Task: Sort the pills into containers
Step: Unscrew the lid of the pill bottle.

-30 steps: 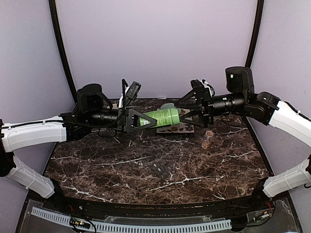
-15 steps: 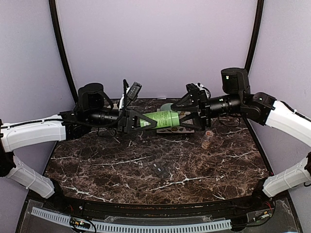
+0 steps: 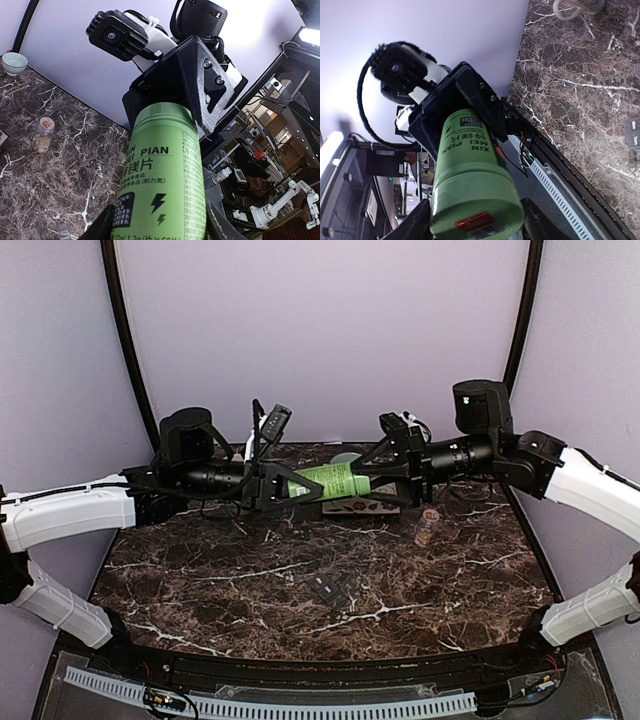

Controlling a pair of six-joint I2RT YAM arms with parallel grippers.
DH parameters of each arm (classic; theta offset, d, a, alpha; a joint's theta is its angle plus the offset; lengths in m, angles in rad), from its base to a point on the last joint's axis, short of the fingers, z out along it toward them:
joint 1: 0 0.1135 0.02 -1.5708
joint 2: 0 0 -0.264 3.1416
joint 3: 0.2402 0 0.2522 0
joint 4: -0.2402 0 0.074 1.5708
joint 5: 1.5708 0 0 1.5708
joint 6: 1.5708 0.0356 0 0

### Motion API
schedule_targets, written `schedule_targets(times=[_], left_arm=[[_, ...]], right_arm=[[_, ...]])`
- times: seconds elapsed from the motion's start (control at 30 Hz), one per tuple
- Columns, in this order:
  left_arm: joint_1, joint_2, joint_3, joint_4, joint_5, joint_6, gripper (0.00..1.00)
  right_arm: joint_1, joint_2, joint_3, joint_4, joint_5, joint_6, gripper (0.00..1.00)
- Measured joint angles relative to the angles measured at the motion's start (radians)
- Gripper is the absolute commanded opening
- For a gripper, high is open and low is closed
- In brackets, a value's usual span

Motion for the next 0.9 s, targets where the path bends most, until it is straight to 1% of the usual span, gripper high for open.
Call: schedule_targets(times=[0.07, 0.1, 0.13, 0.23, 0.37, 0.47, 0.63, 0.8, 0.9], left_arm=[[0.000, 0.000, 0.000, 0.004, 0.000, -0.001, 0.00], [0.001, 0.000, 0.000, 0.004, 0.000, 0.000, 0.00], [0.002, 0.000, 0.000, 0.004, 0.000, -0.001, 0.00], [0.002, 0.000, 0.000, 0.010, 0.001, -0.009, 0.00], [0.005, 0.005, -0.002, 0.067, 0.012, -0.059, 0.00], [0.005, 0.016, -0.016, 0.143, 0.024, -0.129, 0.00], [0.008, 0.053, -0.056, 0.275, 0.056, -0.262, 0.00], [0.005, 0.068, -0.073, 0.338, 0.076, -0.349, 0.00], [0.002, 0.074, -0.074, 0.355, 0.082, -0.383, 0.00]], right_arm=[[0.000, 0.003, 0.000, -0.002, -0.003, 0.004, 0.31], [-0.001, 0.003, 0.000, -0.003, -0.005, 0.002, 0.25], [-0.001, 0.003, 0.000, -0.005, -0.005, 0.002, 0.21], [-0.002, 0.009, 0.015, -0.023, -0.008, -0.035, 0.18], [-0.002, 0.019, 0.070, -0.079, -0.006, -0.155, 0.17], [-0.002, 0.018, 0.103, -0.126, 0.010, -0.314, 0.18], [0.003, 0.000, 0.102, -0.174, 0.058, -0.590, 0.26], [0.018, -0.034, 0.073, -0.178, 0.119, -0.771, 0.31], [0.022, -0.051, 0.057, -0.165, 0.142, -0.837, 0.33]])
